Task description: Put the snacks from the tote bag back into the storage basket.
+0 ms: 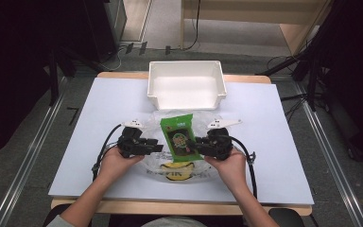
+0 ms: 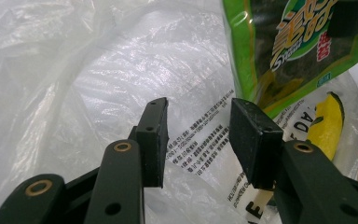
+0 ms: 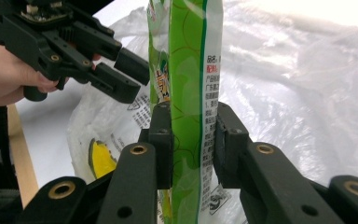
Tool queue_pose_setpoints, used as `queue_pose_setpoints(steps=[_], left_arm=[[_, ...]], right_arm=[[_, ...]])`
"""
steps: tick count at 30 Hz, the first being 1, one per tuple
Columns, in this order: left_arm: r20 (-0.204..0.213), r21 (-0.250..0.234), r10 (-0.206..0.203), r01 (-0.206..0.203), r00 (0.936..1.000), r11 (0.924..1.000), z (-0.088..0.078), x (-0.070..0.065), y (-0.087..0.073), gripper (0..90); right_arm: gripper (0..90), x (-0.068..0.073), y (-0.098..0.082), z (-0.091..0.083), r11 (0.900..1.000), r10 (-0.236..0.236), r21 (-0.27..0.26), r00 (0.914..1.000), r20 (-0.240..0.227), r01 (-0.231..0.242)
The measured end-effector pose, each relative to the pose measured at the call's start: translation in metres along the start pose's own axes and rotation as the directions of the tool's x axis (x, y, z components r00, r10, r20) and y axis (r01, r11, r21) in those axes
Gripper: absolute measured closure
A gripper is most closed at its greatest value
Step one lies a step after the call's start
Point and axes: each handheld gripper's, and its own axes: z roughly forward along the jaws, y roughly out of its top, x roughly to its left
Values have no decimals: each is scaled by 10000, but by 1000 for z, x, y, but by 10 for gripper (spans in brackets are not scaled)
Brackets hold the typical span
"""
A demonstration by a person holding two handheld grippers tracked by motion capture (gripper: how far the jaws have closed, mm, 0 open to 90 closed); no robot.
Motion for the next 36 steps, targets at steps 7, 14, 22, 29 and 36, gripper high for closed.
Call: queue_pose_setpoints(steps=[7,14,22,29,36], left_arm=[[-5,87,102,-102,9999,9999,1,0,0,575],[-13,115,42,-42,10000,9999,2,1,0,525],[-57,217,-19,20,10000,9998,3,2,-1,512],[-54,171,-36,37,10000,9998,2,3,-1,502],[11,261,60,-60,10000,9996,4,2,-1,494]], right_arm=[[742,0,2,-6,9995,-118,-292,9998,183,123],[741,-3,3,-13,9985,-194,-503,9987,470,218],[741,-6,4,-19,9963,-374,-749,9965,753,431],[741,-9,8,-23,9952,-412,-842,9946,955,493],[741,-8,14,-23,9933,-632,-892,9915,1136,735]])
